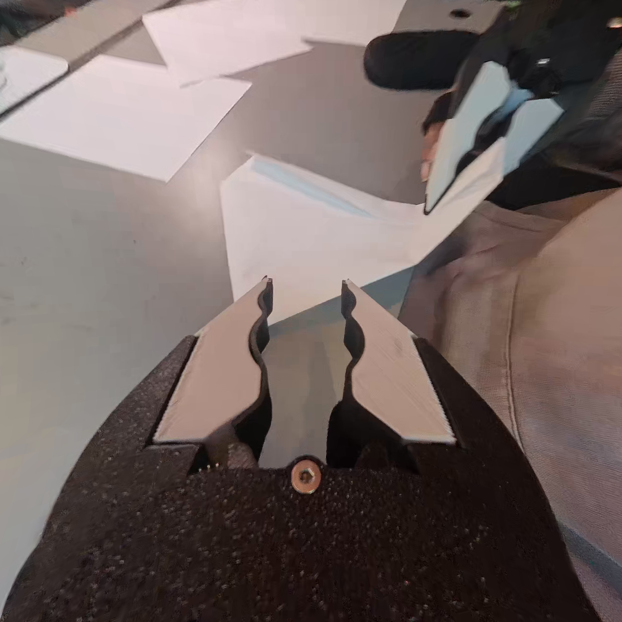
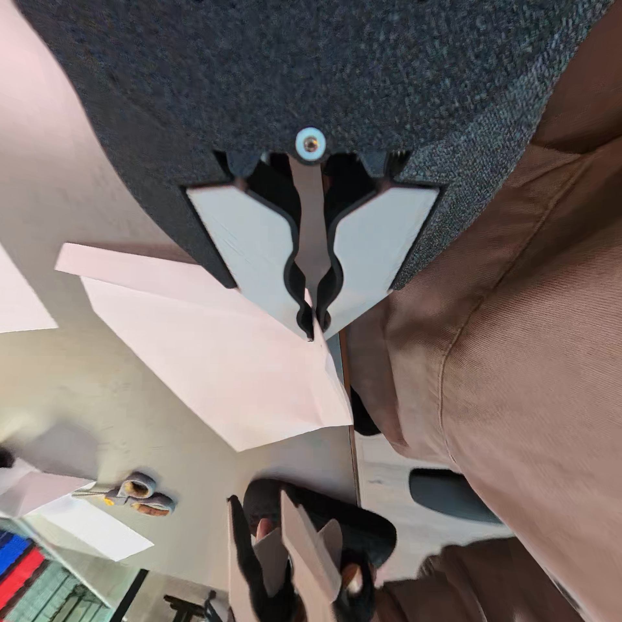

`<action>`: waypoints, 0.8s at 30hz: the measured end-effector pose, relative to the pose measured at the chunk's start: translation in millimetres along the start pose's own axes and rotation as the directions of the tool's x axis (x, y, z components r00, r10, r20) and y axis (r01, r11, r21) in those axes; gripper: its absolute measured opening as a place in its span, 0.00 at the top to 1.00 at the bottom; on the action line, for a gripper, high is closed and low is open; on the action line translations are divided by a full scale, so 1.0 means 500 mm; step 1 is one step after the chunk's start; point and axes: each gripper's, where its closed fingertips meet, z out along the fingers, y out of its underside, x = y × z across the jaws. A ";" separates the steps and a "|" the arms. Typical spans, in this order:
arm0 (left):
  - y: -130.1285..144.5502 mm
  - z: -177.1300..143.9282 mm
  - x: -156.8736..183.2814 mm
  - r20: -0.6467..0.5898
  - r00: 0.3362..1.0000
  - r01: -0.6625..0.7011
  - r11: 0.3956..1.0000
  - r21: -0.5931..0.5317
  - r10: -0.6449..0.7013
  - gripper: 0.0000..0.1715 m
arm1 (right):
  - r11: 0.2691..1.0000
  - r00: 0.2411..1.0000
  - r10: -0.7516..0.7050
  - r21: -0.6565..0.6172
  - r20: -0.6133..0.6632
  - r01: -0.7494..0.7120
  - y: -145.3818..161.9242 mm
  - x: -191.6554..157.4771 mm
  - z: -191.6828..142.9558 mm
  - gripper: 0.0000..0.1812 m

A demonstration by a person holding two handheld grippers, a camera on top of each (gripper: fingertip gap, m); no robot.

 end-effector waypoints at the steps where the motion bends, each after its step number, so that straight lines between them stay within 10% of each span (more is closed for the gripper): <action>1: -0.012 -0.006 0.014 -0.015 0.999 -0.052 0.998 0.036 0.053 0.75 | 0.997 0.996 0.065 0.027 0.064 -0.067 -0.007 0.000 -0.009 1.00; 9: -0.001 0.062 0.023 0.041 0.889 -0.452 0.887 -0.092 0.457 0.74 | 0.948 0.901 0.292 0.027 0.322 -0.317 -0.037 0.025 -0.046 1.00; 13: 0.022 0.092 0.003 0.031 0.842 -0.526 0.832 -0.175 0.538 0.95 | 0.960 0.917 0.266 0.002 0.296 -0.279 -0.023 0.046 -0.062 1.00; 24: 0.029 0.089 0.052 -0.267 0.950 -0.209 0.966 -0.155 0.162 1.00 | 0.997 0.997 -0.071 -0.033 -0.040 0.069 0.010 0.088 -0.051 0.68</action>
